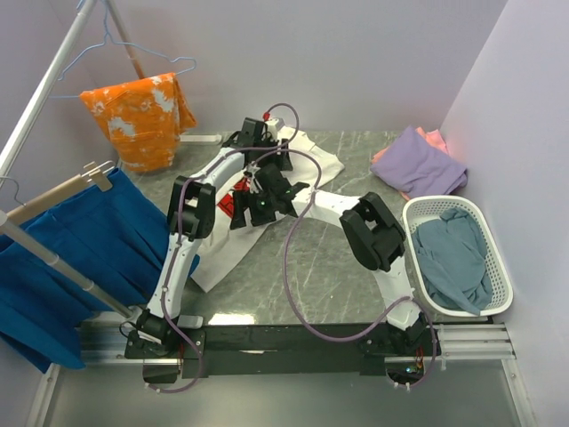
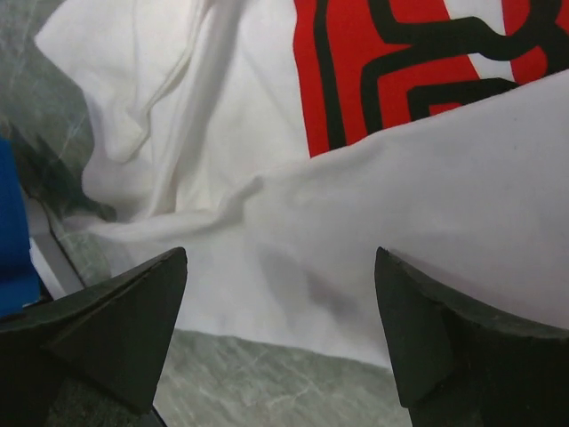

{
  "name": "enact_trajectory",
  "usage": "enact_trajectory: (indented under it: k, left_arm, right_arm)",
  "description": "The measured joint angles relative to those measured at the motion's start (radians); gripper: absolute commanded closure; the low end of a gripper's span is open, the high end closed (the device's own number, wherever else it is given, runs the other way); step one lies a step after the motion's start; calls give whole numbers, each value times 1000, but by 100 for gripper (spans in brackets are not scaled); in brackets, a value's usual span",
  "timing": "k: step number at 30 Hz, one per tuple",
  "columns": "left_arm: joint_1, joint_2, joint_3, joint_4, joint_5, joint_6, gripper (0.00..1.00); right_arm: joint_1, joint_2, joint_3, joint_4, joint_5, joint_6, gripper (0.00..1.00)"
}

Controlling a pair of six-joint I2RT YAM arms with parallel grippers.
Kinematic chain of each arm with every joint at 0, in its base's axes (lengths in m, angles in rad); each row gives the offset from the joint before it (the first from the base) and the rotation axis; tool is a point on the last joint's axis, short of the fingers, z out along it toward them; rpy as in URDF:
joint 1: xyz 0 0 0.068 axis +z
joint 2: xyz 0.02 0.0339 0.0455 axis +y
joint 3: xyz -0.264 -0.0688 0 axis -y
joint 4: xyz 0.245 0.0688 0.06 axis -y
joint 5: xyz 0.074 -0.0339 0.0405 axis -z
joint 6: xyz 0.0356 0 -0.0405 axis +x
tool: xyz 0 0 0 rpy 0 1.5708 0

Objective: Fold and stack the t-shirts
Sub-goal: Rotate the tshirt 90 degrees

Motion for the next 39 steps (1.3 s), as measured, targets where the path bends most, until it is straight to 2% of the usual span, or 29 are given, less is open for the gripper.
enact_trajectory:
  k: [8, 14, 23, 26, 29, 33, 39]
  left_arm:
    - [-5, -9, -8, -6, -14, 7, 26]
    - [3, -26, -29, -23, -19, -3, 27]
    - [14, -54, -65, -46, -25, -26, 29]
    - [14, -73, -93, -49, -29, -44, 34]
    - [16, -94, -123, -46, -31, -77, 34]
    - [18, -112, -161, -18, -18, -121, 34]
    - [19, -106, -117, -3, 11, -138, 31]
  right_arm:
    - [43, 24, 20, -59, 88, 31, 7]
    - [48, -143, -218, -32, 218, 101, 5]
    - [25, -290, -383, -114, 395, 126, 2]
    - [-10, -347, -444, -163, 449, 126, 1]
    - [-61, -399, -499, -214, 493, 123, 1]
    - [-120, -453, -553, -279, 520, 89, 1]
    - [-117, -463, -549, -320, 476, 1, 0]
